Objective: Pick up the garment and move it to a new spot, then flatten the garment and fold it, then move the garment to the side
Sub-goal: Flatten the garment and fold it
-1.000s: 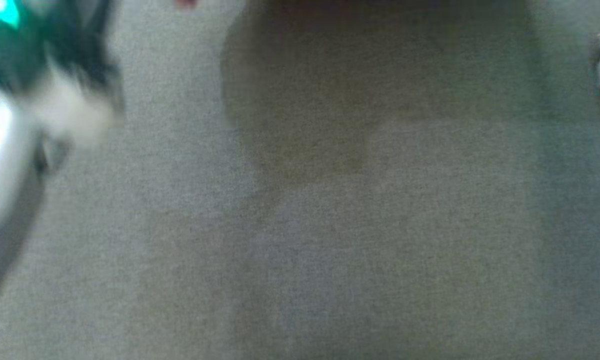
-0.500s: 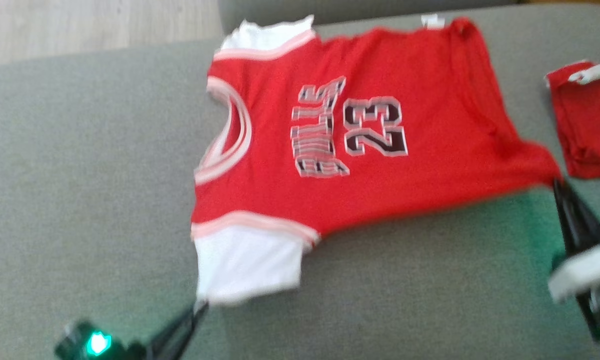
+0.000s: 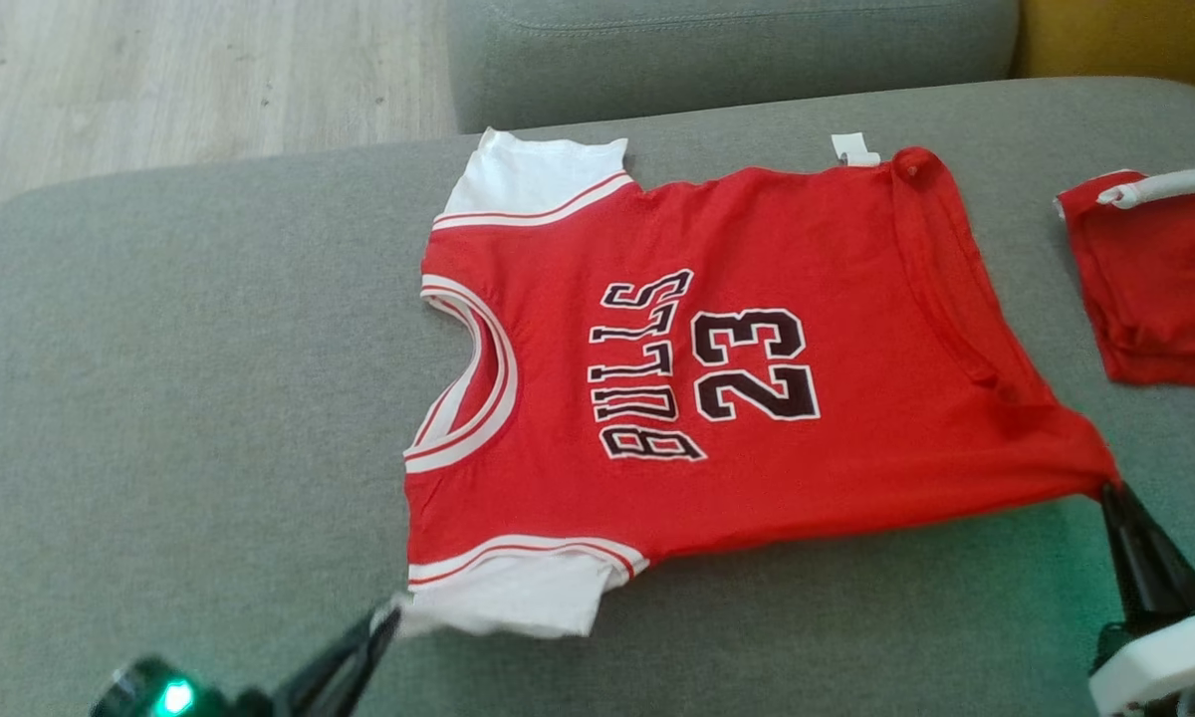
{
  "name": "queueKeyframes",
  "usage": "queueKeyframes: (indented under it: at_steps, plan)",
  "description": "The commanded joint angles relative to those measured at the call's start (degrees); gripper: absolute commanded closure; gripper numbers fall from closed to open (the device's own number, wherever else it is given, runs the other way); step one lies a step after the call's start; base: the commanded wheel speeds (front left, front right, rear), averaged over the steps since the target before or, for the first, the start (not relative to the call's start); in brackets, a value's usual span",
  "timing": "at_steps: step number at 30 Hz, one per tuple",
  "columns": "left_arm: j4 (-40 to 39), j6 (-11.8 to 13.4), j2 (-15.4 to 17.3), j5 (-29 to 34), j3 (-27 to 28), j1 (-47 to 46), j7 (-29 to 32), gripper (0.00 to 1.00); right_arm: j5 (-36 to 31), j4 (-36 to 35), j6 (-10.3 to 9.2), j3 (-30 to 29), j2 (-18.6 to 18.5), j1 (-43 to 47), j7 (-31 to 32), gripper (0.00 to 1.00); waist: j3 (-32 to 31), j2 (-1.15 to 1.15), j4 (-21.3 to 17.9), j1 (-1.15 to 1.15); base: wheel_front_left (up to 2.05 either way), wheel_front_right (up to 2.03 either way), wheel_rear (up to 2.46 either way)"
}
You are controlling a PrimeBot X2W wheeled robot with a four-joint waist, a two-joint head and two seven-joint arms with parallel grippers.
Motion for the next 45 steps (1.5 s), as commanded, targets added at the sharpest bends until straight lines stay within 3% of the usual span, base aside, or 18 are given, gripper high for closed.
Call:
queueKeyframes:
  at_steps: [1, 6, 15, 23, 24, 25, 26, 27, 28, 35, 39, 41, 45]
  plan:
    - [-0.97, -0.12, 1.18, 0.25, 2.79, -4.55, -0.45, 1.0, 0.25, -1.47, 0.39, 0.23, -1.25, -0.85, 0.07, 1.0, 0.1, 0.0, -0.13, 0.01, 0.0, 0.0, 0.0]
    - [1.39, -1.46, -0.88, 2.1, 3.52, -12.6, 0.16, 1.0, 1.07, -0.54, 0.39, -0.49, 0.16, -5.17, 0.5, 1.0, 2.07, 0.0, -1.05, 0.01, 0.0, 0.0, 0.0]
    - [10.54, -6.46, -4.51, 7.12, 3.55, -33.03, 1.67, 1.0, 1.56, 5.41, 0.39, 0.12, 2.46, -18.94, 0.6, 1.0, 8.11, 0.0, -2.0, 0.01, 0.0, 0.0, 0.0]
    - [20.15, -8.02, -6.71, 12.04, 2.22, -46.96, 0.6, 1.0, 2.9, 13.46, 0.39, 3.21, 2.84, -29.38, -0.43, 1.0, 11.88, 0.0, -2.08, 0.01, 0.0, 0.0, 0.0]
    - [21.23, -8.05, -7.08, 12.7, 2.05, -48.27, 0.37, 1.0, 3.08, 14.43, 0.39, 3.85, 2.83, -30.24, -0.56, 0.92, 12.21, 0.0, -2.03, 0.01, 0.0, 0.0, 0.0]
    - [22.26, -7.97, -7.68, 13.1, 2.09, -49.38, 0.07, 1.0, 3.25, 15.4, 0.39, 4.44, 2.81, -31.0, -0.71, 0.76, 12.47, 0.0, -1.94, 0.01, 0.0, 0.0, 0.0]
    - [23.2, -7.59, -8.44, 13.4, 2.3, -50.31, -0.26, 0.91, 3.49, 16.4, 0.39, 4.99, 2.82, -31.62, -0.82, 0.59, 12.71, 0.0, -1.84, 0.01, 0.0, 0.0, 0.0]
    - [24.18, -6.94, -9.19, 13.85, 2.48, -51.03, -0.54, 0.39, 3.69, 17.31, 0.39, 5.5, 2.8, -32.16, -0.98, 0.03, 12.86, 0.0, -1.77, 0.01, 0.0, 0.0, 0.0]
    - [25.16, -6.11, -9.88, 14.48, 2.54, -51.48, -0.76, 0.0, 3.82, 18.04, 0.39, 5.89, 2.77, -32.64, -1.25, 0.0, 12.93, 0.0, -1.71, 0.01, 0.0, 0.0, 0.0]
    - [26.8, 1.99, -16.02, 10.93, 6.55, -43.26, -1.26, 0.0, 5.43, 19.09, 0.39, 8.22, 3.46, -31.68, -2.69, 0.0, 11.62, 0.0, -2.4, 0.01, 0.0, 0.0, 0.0]
    - [23.93, 5.02, -19.15, 6.42, 8.43, -32.79, -1.27, 0.0, 6.53, 17.79, 0.39, 8.19, 3.31, -28.63, -2.79, 0.0, 10.09, 0.0, -2.76, 0.01, 0.0, 0.0, 0.0]
    - [23.55, 5.72, -19.67, 5.53, 8.54, -30.38, -1.28, 0.0, 6.64, 17.42, 0.39, 8.01, 3.36, -27.79, -2.79, 0.0, 9.75, 0.0, -2.89, 0.01, 0.0, 0.0, 0.0]
    - [22.31, 9.43, -21.35, 2.35, 9.48, -23.0, -0.02, 0.0, 6.79, 16.32, 0.39, 7.71, 3.86, -25.2, -2.8, 0.0, 8.8, 0.0, -3.5, 0.01, 0.0, 0.0, 0.0]
